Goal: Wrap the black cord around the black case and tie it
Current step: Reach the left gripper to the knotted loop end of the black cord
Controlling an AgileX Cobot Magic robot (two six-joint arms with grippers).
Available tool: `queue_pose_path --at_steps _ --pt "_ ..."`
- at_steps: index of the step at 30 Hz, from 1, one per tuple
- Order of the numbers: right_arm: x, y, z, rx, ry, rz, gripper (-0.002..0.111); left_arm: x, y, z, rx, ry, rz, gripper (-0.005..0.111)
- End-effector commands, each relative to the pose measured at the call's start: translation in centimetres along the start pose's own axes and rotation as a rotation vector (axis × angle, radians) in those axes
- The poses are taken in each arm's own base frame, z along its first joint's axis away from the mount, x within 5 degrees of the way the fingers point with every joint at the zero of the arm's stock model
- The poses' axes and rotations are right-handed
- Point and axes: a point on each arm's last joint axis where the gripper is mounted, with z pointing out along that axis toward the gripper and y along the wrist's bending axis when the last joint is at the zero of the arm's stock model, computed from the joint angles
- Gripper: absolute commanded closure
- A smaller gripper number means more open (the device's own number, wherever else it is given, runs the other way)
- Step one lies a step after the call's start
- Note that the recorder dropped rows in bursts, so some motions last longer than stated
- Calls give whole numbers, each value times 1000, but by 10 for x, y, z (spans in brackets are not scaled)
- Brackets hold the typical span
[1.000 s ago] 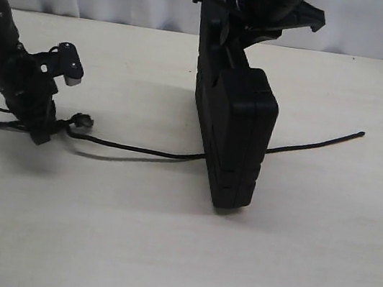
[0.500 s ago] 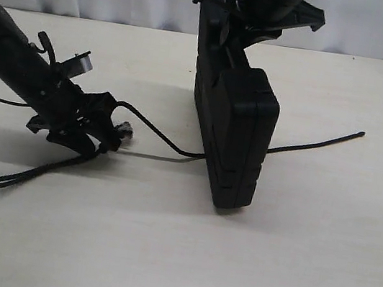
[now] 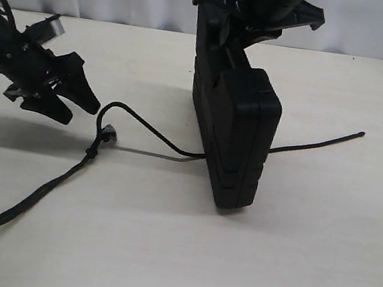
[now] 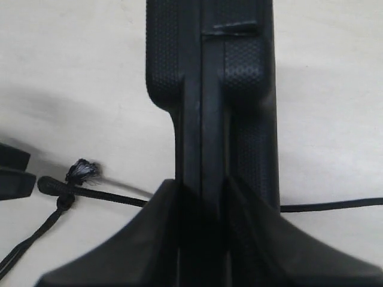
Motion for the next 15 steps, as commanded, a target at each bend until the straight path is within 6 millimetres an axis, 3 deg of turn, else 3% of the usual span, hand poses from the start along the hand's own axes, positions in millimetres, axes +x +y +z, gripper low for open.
queue_pose_path --at_steps 1,3,5,11,15 --pt "4 -2 6 18 38 -25 104 -2 5 -23 -32 -59 125 44" --pt "4 -2 6 18 39 -28 104 1 -13 -34 -23 -53 310 44" --pt "4 -2 6 18 39 -33 104 5 -30 -31 -42 -9 451 44" --pt "4 -2 6 18 41 -44 104 24 -38 18 -292 215 661 44" --pt "4 -2 6 18 41 -44 104 30 -51 45 -370 221 754 44"
